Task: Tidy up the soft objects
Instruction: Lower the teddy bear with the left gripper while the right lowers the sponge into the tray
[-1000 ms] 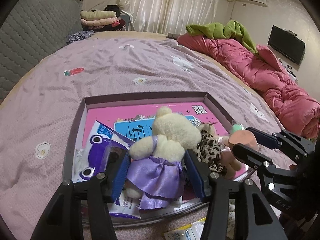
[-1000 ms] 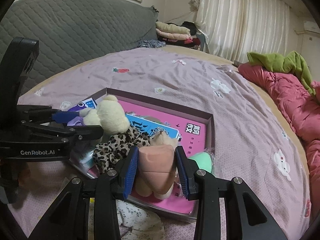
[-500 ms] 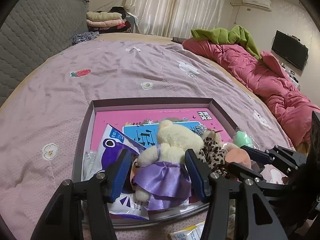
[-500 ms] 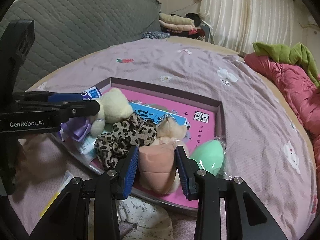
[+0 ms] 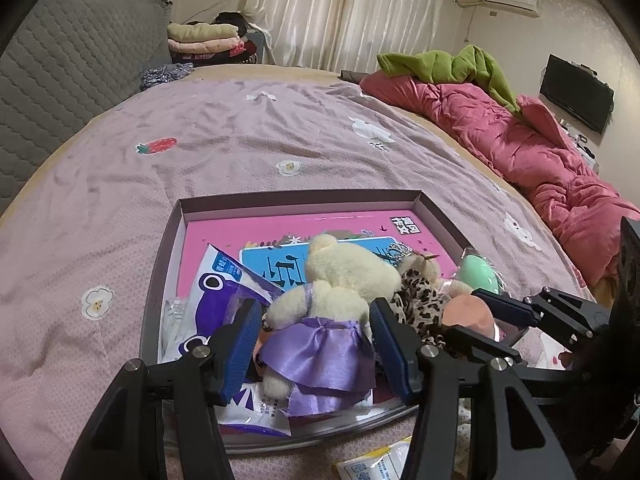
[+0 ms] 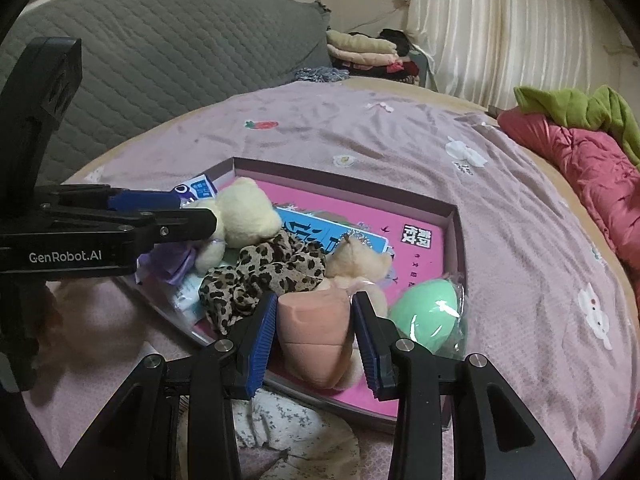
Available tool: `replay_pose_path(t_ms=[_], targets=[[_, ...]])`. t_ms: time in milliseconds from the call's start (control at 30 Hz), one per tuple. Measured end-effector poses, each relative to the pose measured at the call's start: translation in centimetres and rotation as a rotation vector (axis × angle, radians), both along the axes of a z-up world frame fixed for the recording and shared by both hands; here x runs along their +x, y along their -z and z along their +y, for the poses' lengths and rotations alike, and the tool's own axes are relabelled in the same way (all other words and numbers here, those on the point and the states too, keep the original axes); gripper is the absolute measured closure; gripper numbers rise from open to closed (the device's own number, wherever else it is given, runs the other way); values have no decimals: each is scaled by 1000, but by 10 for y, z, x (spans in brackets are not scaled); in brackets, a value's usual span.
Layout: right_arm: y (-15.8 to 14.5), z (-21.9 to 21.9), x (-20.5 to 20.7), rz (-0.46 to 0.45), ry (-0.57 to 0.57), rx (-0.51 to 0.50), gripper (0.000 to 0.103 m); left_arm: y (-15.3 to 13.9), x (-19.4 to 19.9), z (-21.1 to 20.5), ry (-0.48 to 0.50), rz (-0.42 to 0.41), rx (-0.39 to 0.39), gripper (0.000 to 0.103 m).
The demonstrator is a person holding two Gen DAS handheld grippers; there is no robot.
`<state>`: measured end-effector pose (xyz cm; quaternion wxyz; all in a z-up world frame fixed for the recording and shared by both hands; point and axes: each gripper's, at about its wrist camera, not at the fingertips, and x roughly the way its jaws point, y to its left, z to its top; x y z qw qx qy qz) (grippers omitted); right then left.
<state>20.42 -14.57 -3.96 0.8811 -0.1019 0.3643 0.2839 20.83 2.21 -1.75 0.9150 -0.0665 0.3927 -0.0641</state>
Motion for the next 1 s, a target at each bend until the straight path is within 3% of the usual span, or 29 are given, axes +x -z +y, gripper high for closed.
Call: replay_pose_path(t_ms=[200, 400, 1000], targets=[[6, -1, 4, 45, 15, -8, 62, 0, -1, 0, 0, -1, -3, 47], [1, -1, 2, 31, 7, 6, 61, -2, -2, -2, -2, -3, -4, 47], [-9, -8, 1, 0, 22, 26, 45, -3, -6, -10, 35, -7, 24, 47]])
